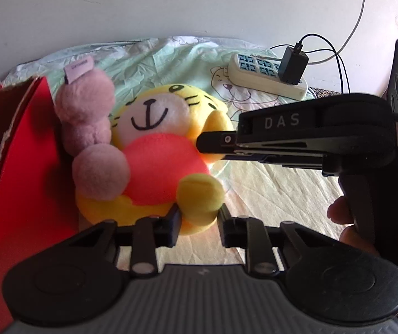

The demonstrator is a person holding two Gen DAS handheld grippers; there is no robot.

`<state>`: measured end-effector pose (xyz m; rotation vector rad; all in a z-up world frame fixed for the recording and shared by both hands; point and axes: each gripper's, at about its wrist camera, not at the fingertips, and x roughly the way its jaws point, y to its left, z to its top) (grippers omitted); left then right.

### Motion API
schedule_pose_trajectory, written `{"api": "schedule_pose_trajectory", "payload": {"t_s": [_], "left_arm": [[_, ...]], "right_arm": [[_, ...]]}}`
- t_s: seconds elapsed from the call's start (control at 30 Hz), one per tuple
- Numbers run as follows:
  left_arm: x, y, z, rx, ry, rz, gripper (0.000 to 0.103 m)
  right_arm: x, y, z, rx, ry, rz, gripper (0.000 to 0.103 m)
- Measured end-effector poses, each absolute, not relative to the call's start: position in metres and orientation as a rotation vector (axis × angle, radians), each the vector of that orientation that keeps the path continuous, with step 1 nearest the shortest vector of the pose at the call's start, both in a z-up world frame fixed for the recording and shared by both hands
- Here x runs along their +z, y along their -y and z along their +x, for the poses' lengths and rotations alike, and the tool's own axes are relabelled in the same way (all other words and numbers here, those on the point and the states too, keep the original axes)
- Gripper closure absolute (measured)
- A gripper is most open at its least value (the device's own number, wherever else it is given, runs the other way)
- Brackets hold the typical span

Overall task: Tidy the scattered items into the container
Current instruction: 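Close both grippers on the yellow tiger plush's red body, then lift the tiger plush with both grippers and carry it over the box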

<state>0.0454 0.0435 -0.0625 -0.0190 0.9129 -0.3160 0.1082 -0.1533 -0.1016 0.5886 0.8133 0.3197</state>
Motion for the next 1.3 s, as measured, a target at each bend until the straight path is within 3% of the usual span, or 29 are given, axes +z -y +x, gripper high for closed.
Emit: {"api": "schedule_pose_trajectory", "payload": {"t_s": [0.27, 0.6, 0.93, 1.03, 1.1, 1.2, 1.27, 1.3], "left_arm": [[-0.049, -0.009, 0.010, -0.528, -0.896, -0.026, 0.098], [-0.055, 0.053, -0.045, -0.820, -0.946, 0.063, 0.098], [-0.036, 0.027, -0.031, -0.742, -0.899, -0.018, 0.096], [-0.043, 0.020, -0.018, -0.685, -0.934, -0.061, 0.096], [-0.047, 0.021, -0.009, -0.666, -0.957, -0.077, 0.095], [-0.049, 0.022, 0.002, -0.628, -0.964, -0.101, 0.082], [-0.048, 0.021, 0.008, -0.619, -0.961, -0.132, 0.057], [-0.049, 0.022, 0.010, -0.611, -0.961, -0.130, 0.054]], "right_arm": [[-0.087, 0.195, 0.070, 0.285, -0.788, 0.613, 0.087], [-0.108, 0.255, -0.001, 0.146, -0.857, 0.749, 0.087], [-0.118, 0.292, -0.051, 0.032, -0.867, 0.844, 0.086], [-0.122, 0.294, -0.054, 0.024, -0.870, 0.861, 0.081], [-0.124, 0.295, -0.053, 0.030, -0.871, 0.889, 0.072], [-0.125, 0.293, -0.051, 0.012, -0.869, 0.905, 0.056], [-0.126, 0.290, -0.049, 0.009, -0.865, 0.907, 0.053], [-0.127, 0.288, -0.047, 0.010, -0.864, 0.914, 0.047]]}}
